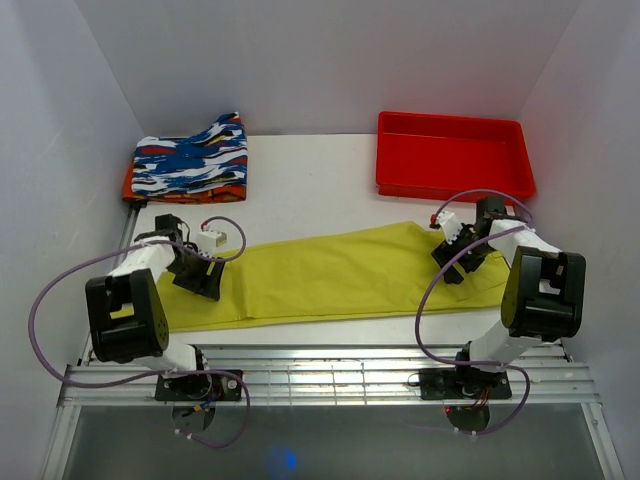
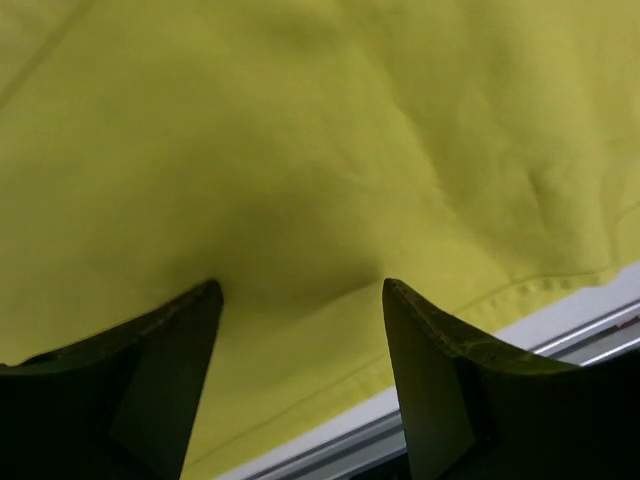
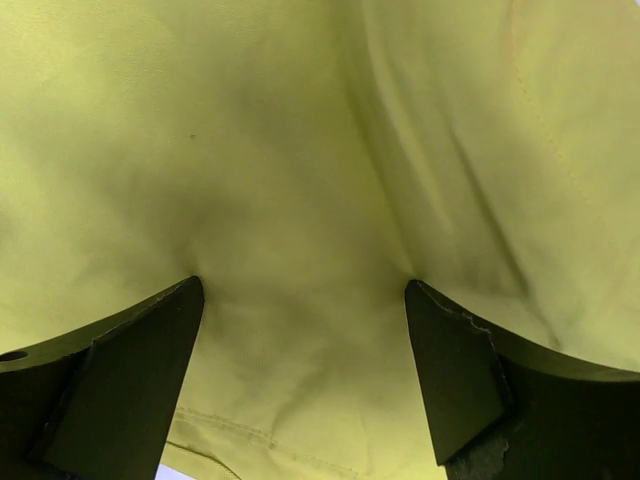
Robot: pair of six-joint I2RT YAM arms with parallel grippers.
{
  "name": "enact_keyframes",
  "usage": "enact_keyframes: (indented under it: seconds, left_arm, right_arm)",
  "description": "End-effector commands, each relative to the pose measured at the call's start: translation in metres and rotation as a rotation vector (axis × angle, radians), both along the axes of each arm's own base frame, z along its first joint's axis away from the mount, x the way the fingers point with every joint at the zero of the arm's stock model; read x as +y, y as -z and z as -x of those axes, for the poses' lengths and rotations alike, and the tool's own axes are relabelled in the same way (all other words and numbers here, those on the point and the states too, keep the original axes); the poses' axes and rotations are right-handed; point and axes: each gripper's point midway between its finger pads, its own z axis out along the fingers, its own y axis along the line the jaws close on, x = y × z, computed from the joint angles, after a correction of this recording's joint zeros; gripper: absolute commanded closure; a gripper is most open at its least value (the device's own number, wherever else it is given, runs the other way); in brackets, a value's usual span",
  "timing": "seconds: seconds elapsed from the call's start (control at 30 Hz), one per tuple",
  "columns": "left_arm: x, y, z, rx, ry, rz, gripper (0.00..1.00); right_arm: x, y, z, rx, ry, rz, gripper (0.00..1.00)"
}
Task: Fold and stack the trousers
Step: Fold the trousers
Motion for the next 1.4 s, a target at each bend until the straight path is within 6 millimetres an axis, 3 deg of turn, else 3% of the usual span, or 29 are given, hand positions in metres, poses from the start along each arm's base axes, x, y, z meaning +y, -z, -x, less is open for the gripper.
enact_keyframes:
  seconds: [0.0,0.03,0.13,0.27,0.33,0.4,0.47,0.53,0.67,0.7,0.83,1.0,1.2,1.37]
  left_arm:
    - [0.005,0.016,-0.024,-0.002,-0.058,-0.003,0.23]
    - [0.006,0.029,-0.025,0.048,-0.064,0.003,0.24]
    - [0.025,0.042,-0.049,0.047,-0.087,-0.074,0.29]
    - [0.060,0.043,-0.076,0.016,-0.096,-0.177,0.31]
    - [0.080,0.027,-0.093,-0.025,-0.112,-0.174,0.31]
    - [0.088,0.011,-0.096,-0.048,-0.131,-0.134,0.29]
    - [0.086,-0.015,-0.106,-0.112,-0.135,-0.055,0.25]
    - [0.101,-0.042,-0.111,-0.178,-0.200,-0.058,0.20]
    - [0.130,-0.061,-0.095,-0.189,-0.341,-0.039,0.15]
    - [0.146,-0.062,-0.088,-0.187,-0.397,-0.041,0.15]
    - [0.173,-0.048,-0.068,-0.147,-0.490,-0.024,0.12]
    - [0.190,-0.025,-0.061,-0.103,-0.563,-0.014,0.12]
    - [0.185,-0.004,-0.061,-0.078,-0.581,0.021,0.20]
    - [0.170,0.024,-0.042,-0.014,-0.560,0.037,0.30]
  right_arm:
    - [-0.046,0.011,0.022,0.042,0.079,0.131,0.13]
    - [-0.050,0.014,0.028,0.053,0.082,0.140,0.14]
    - [-0.071,0.015,0.036,0.067,0.122,0.175,0.15]
    - [-0.084,0.018,0.044,0.087,0.160,0.178,0.16]
    - [-0.084,0.019,0.049,0.101,0.163,0.171,0.17]
    - [-0.082,0.020,0.054,0.106,0.158,0.164,0.17]
    - [-0.078,0.019,0.055,0.104,0.155,0.143,0.16]
    - [-0.072,0.015,0.055,0.114,0.156,0.107,0.16]
    - [-0.069,0.006,0.053,0.104,0.166,0.092,0.15]
    - [-0.070,0.005,0.053,0.106,0.168,0.099,0.15]
    - [-0.084,0.007,0.061,0.128,0.187,0.160,0.16]
    - [-0.101,0.011,0.067,0.143,0.208,0.196,0.16]
    - [-0.104,0.012,0.069,0.156,0.214,0.181,0.16]
    - [-0.103,0.009,0.065,0.160,0.218,0.165,0.16]
